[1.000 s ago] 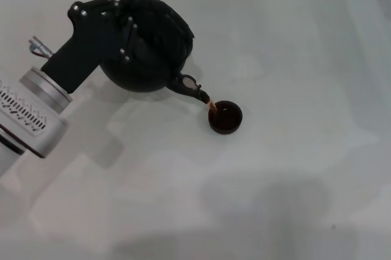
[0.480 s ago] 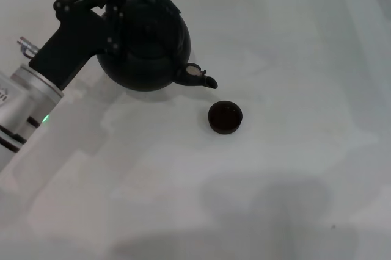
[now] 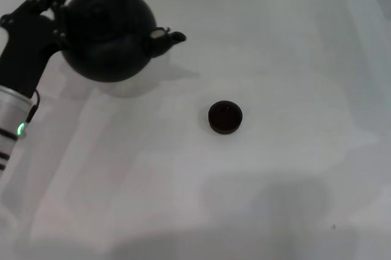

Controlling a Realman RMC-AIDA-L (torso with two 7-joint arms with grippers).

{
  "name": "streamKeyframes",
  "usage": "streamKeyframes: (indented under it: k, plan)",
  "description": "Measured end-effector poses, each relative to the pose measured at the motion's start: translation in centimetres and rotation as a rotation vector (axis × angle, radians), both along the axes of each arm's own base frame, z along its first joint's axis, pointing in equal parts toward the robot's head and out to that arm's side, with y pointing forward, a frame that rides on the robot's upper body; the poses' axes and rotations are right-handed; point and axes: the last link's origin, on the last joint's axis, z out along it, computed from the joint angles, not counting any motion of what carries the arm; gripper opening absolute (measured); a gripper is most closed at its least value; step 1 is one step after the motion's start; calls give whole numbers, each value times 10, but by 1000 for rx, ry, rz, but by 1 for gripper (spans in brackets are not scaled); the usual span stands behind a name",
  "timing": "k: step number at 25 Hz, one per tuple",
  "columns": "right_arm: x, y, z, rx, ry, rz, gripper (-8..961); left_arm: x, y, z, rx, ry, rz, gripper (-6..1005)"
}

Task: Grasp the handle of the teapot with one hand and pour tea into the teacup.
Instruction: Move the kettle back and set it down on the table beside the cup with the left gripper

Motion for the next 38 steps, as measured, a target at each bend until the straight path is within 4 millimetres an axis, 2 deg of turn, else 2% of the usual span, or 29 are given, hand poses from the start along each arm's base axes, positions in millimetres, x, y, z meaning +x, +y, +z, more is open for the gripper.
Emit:
streamKeyframes:
  k: [4,9,27,38]
  plan:
    - [0,1,1,2,1,-2,834,-7,-6,-4,3,-45,78,100]
    - [0,2,3,7,-2,0,834,-12,-4,-15,-41,-56,168,100]
    - [1,4,12,25,-22,4,834,-18,-3,-25,-108,-20,203,99]
    - [1,3,13,27,-21,5,834,-21,-9,-31,-151,22,188,100]
